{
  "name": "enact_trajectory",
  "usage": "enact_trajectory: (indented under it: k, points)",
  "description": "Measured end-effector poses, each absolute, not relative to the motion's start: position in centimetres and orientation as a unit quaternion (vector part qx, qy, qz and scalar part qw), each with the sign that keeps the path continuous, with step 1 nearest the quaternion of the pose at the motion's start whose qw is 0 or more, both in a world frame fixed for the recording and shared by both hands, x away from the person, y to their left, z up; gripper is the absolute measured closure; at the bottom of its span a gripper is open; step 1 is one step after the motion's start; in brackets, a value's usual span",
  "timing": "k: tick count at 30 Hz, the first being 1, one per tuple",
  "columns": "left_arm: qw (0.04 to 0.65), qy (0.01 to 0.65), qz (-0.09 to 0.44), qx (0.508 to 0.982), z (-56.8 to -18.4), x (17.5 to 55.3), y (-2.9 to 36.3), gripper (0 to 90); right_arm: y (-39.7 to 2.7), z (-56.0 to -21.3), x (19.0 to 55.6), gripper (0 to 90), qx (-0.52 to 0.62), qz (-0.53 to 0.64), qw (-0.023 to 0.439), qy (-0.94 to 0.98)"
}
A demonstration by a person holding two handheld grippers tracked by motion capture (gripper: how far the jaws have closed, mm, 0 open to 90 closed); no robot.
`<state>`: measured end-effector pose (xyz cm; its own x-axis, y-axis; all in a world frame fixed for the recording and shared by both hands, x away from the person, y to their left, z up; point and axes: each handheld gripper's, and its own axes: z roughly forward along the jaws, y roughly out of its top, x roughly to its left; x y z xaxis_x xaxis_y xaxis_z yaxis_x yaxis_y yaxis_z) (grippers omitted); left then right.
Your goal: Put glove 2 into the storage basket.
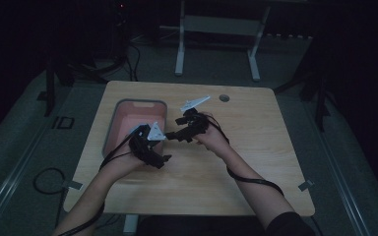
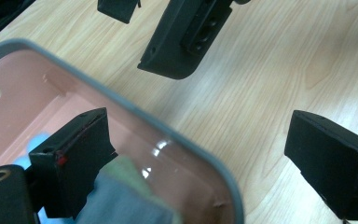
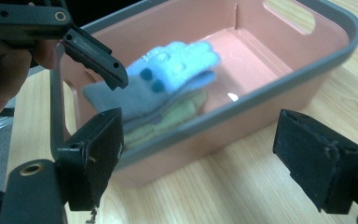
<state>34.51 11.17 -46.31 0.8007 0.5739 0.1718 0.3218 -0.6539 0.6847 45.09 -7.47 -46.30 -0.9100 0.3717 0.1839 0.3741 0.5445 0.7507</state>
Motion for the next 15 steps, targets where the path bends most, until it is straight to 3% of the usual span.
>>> enact_trajectory:
  k: [15]
  points:
    - [0.357, 0.216, 0.176, 0.891, -46.0, 33.9, 7.5, 7.4, -13.2, -47.2, 44.3, 16.1, -0.232, -0.435, -0.011, -0.87]
